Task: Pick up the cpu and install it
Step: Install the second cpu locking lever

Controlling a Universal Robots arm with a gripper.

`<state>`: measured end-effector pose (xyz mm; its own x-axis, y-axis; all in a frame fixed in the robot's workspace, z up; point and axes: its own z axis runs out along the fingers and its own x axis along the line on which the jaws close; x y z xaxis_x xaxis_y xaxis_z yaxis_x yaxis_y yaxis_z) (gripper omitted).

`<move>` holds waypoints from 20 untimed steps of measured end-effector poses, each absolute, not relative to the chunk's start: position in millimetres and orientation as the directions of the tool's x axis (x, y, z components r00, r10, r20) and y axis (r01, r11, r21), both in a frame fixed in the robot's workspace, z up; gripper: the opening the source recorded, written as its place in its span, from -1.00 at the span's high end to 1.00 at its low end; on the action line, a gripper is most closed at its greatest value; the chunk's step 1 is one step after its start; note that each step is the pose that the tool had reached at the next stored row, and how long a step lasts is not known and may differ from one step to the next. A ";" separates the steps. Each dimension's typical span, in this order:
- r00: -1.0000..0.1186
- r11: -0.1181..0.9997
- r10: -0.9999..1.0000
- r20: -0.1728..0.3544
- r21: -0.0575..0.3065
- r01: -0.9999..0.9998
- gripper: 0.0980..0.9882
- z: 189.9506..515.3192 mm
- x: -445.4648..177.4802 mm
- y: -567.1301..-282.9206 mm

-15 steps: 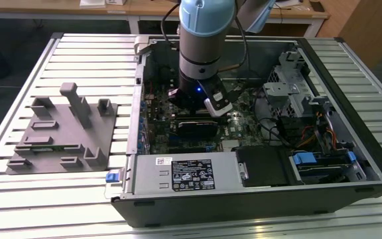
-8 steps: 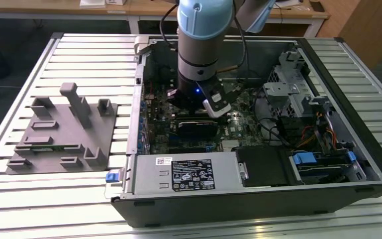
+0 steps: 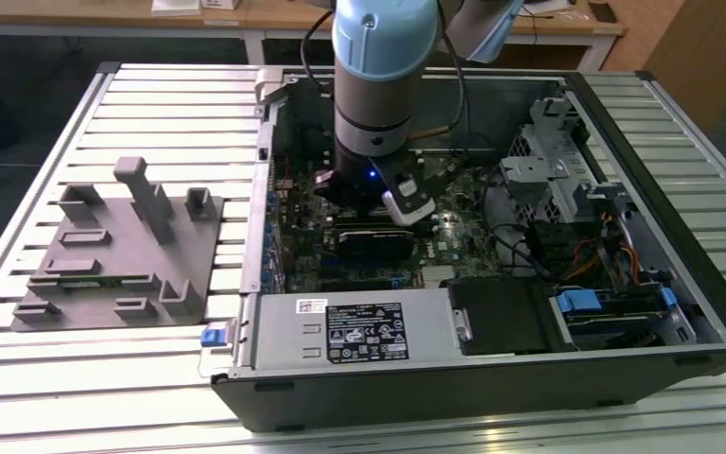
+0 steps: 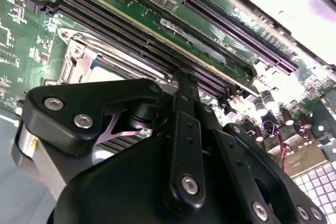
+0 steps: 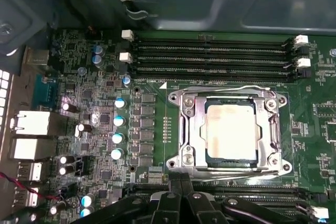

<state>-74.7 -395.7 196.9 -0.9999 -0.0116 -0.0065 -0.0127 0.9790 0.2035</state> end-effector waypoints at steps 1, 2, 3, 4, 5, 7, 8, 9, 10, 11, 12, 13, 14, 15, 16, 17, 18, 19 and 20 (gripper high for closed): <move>-1.000 0.978 -0.012 -0.007 0.207 -0.013 0.98 196.5 -74.7 -395.7; -1.000 0.977 -0.012 -0.007 0.211 -0.013 0.98 196.2 -74.7 -395.7; -1.000 0.977 -0.012 -0.007 0.214 -0.013 0.98 195.9 -74.7 -395.7; -1.000 0.976 -0.012 -0.007 0.217 -0.013 0.98 195.6 -74.9 -395.7; -1.000 0.976 -0.012 -0.007 0.219 -0.013 0.98 195.3 -75.6 -395.6; -1.000 0.975 -0.012 -0.007 0.224 -0.013 0.98 194.9 -77.2 -395.7; -1.000 0.974 -0.011 -0.007 0.226 -0.013 0.98 194.7 -77.6 -395.7; -1.000 0.973 -0.012 -0.007 0.229 -0.013 0.98 194.5 -77.8 -395.6; -1.000 0.973 -0.012 -0.007 0.231 -0.013 0.98 194.2 -77.9 -395.5; -1.000 0.972 -0.011 -0.007 0.233 -0.013 0.98 193.9 -78.3 -395.3; -1.000 0.972 -0.011 -0.007 0.234 -0.013 0.98 193.7 -78.5 -395.1; -1.000 0.972 -0.011 -0.007 0.236 -0.013 0.98 193.5 -78.7 -395.0; -1.000 0.971 -0.011 -0.007 0.238 -0.013 0.98 193.4 -79.0 -394.9; -1.000 0.971 -0.011 -0.007 0.239 -0.013 0.98 193.2 -79.4 -394.7; -1.000 0.971 -0.011 -0.007 0.241 -0.013 0.98 193.0 -79.8 -394.2; -1.000 0.970 -0.011 -0.007 0.242 -0.013 0.98 192.8 -80.3 -393.8; -1.000 0.970 -0.011 -0.007 0.243 -0.013 0.98 192.6 -80.7 -393.5; -1.000 0.970 -0.011 -0.007 0.244 -0.013 0.98 192.4 -81.0 -393.2; -1.000 0.970 -0.011 -0.007 0.245 -0.013 0.98 191.9 -81.2 -393.0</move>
<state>-81.2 -393.0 191.9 -0.9999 -0.0113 -0.0075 -0.0128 0.9695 0.2447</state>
